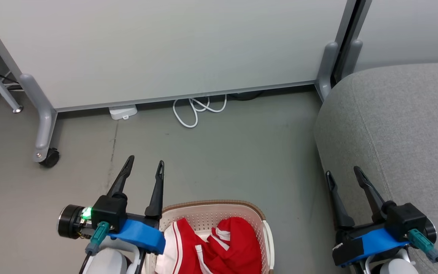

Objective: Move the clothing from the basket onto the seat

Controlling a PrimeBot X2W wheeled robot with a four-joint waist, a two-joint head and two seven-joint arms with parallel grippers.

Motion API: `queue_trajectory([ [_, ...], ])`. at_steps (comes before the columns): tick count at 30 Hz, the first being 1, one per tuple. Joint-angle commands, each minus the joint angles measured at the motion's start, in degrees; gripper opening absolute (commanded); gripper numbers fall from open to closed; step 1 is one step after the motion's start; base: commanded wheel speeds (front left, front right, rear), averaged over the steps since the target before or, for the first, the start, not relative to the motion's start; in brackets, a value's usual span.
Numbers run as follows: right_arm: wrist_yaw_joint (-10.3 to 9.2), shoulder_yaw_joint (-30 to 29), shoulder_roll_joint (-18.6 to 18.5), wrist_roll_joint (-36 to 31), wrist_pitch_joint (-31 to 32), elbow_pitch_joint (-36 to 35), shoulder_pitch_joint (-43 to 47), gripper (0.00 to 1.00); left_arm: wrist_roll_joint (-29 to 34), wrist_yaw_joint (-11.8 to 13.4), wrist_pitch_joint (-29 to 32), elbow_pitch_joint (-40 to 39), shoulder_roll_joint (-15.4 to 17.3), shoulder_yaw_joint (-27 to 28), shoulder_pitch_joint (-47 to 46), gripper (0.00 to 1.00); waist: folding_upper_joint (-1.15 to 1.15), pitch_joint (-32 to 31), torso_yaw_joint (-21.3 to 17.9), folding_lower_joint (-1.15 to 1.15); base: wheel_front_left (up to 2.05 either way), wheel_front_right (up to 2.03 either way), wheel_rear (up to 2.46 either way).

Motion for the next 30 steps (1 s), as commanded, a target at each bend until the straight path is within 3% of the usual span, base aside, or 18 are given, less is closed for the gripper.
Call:
queue_trajectory([
  [1, 0.13, -0.01, -0.27, -0.04, -0.22, -0.36, -1.11, 1.0, 0.29, -0.51, -0.16, 1.29, 0.63, -0.87, -2.0, 1.0, 0.0, 1.46, -0.84, 0.0, 0.0, 0.0, 0.0],
  [10, 0.13, -0.1, -0.26, -0.34, -0.21, -1.62, -4.4, 1.0, 0.18, -1.13, -0.16, 10.03, 2.69, -6.93, -10.26, 1.0, 0.0, 9.15, -4.08, 0.0, 0.0, 0.0, 0.0],
  [19, 0.13, 0.36, -0.23, 1.13, -0.21, -3.36, -9.78, 1.0, -1.94, -1.03, -0.15, 20.18, 5.76, -19.19, -19.67, 1.0, 0.0, 19.12, -8.12, 0.0, 0.0, 0.0, 0.0],
  [30, 0.12, 0.59, -0.22, 1.53, -0.2, -5.4, -14.42, 1.0, -5.77, -1.04, -0.16, 32.61, 6.6, -33.54, -29.75, 1.0, 0.0, 29.21, -10.23, 0.0, 0.0, 0.0, 0.0],
])
